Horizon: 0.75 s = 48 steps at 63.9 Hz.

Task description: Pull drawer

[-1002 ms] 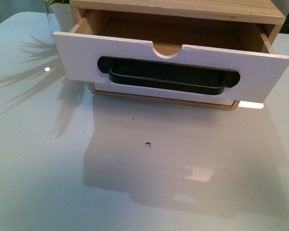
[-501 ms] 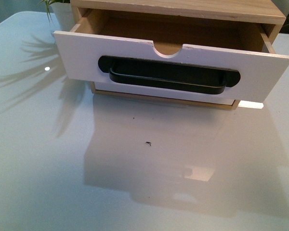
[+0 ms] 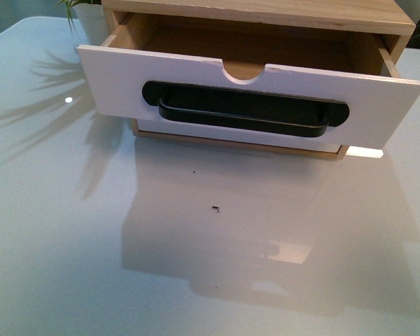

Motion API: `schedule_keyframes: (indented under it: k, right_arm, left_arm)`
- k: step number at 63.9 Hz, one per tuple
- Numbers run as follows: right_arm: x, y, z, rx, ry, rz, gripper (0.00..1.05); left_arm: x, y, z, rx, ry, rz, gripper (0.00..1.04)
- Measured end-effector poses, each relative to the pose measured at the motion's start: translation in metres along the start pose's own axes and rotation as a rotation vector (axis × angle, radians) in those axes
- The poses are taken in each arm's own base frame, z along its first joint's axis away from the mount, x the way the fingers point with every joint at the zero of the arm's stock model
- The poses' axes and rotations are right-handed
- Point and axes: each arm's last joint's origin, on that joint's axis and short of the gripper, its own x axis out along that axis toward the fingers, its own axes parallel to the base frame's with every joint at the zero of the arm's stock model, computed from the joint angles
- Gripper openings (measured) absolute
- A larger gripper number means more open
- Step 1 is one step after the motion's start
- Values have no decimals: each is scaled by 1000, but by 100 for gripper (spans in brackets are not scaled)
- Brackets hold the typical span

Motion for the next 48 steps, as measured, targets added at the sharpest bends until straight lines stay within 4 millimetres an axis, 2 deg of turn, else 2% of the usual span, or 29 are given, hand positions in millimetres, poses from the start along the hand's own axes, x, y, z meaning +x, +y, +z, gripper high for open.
schedule_keyframes:
  k: [20,48]
  right_arm:
    - [0,0,0,0,0,0,97]
    - [0,0,0,0,0,0,96]
  left_arm:
    - [0,0,0,3,0,0,99]
    - [0,0,0,3,0,0,97]
